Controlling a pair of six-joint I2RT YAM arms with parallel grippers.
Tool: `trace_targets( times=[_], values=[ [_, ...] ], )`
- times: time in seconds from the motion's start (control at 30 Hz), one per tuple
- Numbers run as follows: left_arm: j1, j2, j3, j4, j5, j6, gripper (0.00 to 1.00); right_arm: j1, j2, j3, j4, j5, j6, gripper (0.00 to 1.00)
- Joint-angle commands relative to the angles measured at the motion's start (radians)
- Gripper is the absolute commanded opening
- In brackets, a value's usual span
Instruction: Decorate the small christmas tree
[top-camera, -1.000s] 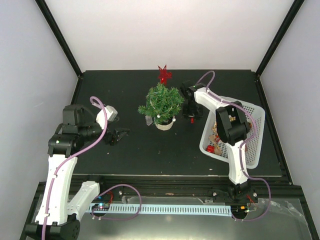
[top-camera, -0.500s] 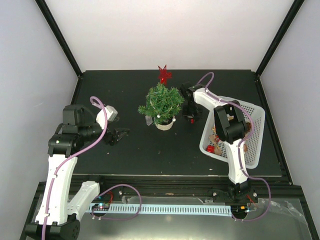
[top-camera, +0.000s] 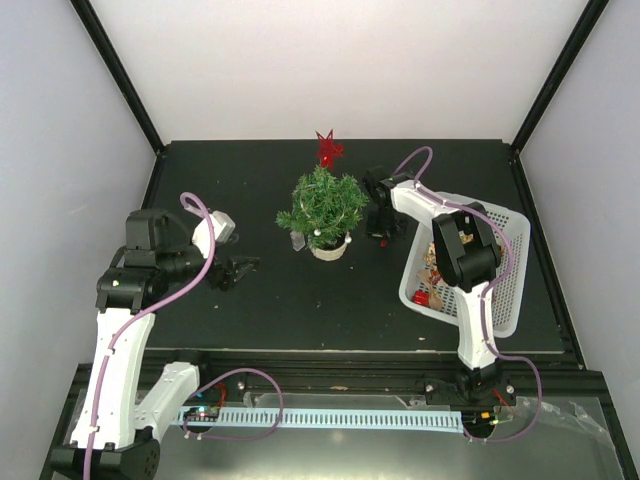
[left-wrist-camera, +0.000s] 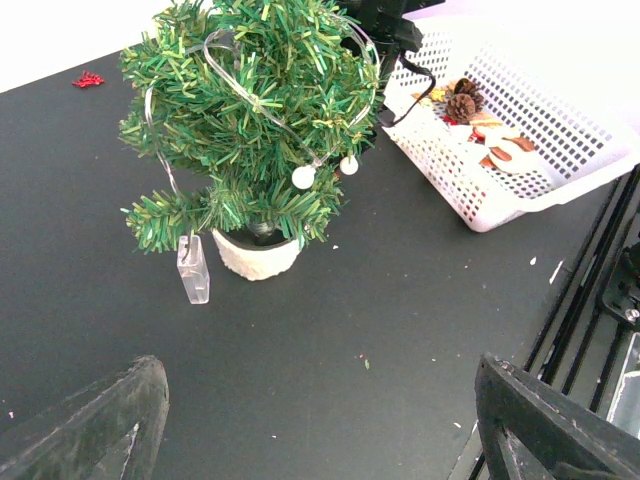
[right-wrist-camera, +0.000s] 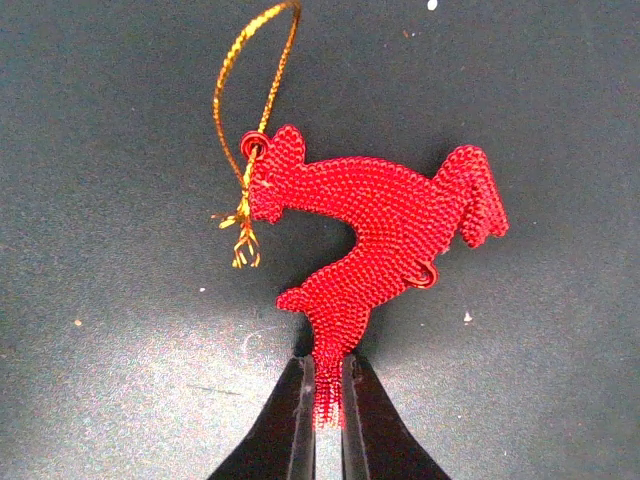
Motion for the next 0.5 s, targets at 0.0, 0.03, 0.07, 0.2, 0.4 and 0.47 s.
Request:
trace_targets(
  times=[0.0,0.03,0.07,0.2,0.4,0.47],
  values=[
    [-0.001,-0.001,0.005,0.001,0.013,-0.001,0.84,-0.002,0.027,-0.046,-0.004,-0.012,-0.001,0.01],
    [0.000,-0.001,0.005,0.001,0.014,-0.001,0.84,-0.002,0.021,-0.041,-0.008,-0.007,-0.002,0.01],
    [0.000,-0.001,0.005,0.001,0.013,-0.001,0.84,-0.001,0.013,-0.036,-0.009,-0.004,-0.003,0.01],
    [-0.001,-0.002,0.001,0.003,0.009,0.000,0.84,-0.002,-0.010,-0.008,-0.025,0.004,-0.008,0.01],
    [-0.001,-0.004,-0.004,0.006,0.006,0.001,0.84,-0.001,-0.055,0.027,-0.057,0.020,-0.018,0.01],
    [-0.001,-0.008,-0.006,0.007,0.007,0.001,0.84,-0.002,-0.074,0.031,-0.063,0.021,-0.019,0.01]
  ],
)
